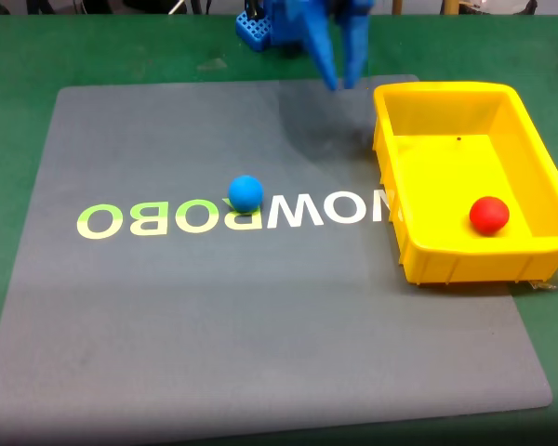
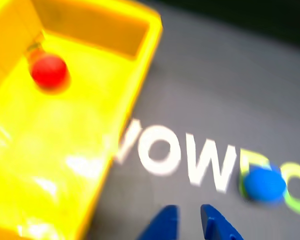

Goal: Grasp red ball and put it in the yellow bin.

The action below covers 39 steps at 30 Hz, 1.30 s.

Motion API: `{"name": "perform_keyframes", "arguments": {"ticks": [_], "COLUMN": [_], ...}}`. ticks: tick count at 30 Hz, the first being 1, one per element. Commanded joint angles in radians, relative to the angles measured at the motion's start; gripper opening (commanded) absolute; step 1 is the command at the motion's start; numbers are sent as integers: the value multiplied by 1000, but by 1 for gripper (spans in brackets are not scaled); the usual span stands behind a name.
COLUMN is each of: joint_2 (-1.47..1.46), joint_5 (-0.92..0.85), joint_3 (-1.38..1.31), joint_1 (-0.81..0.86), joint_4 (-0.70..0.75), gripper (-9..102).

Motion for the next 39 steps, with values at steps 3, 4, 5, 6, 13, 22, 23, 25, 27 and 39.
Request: {"name": "perform_keyframes", "arguments": {"ticks": [3, 4, 5, 6, 13, 22, 23, 25, 27, 39], "joint_2": [390, 463, 531, 592, 795, 911, 911, 911, 911, 911], "joint_5": [-52, -60, -63, -69, -95, -106, -106, -95, -87, -71], "joint_3": [313, 370, 419, 462, 584, 623, 623, 623, 623, 623], "joint_1": [57, 64, 71, 80, 158, 189, 189, 189, 189, 207], "joint_4": [94, 126, 164, 206, 488, 735, 758, 790, 792, 796], "gripper": [0, 0, 0, 0, 0, 0, 0, 0, 0, 0]}}
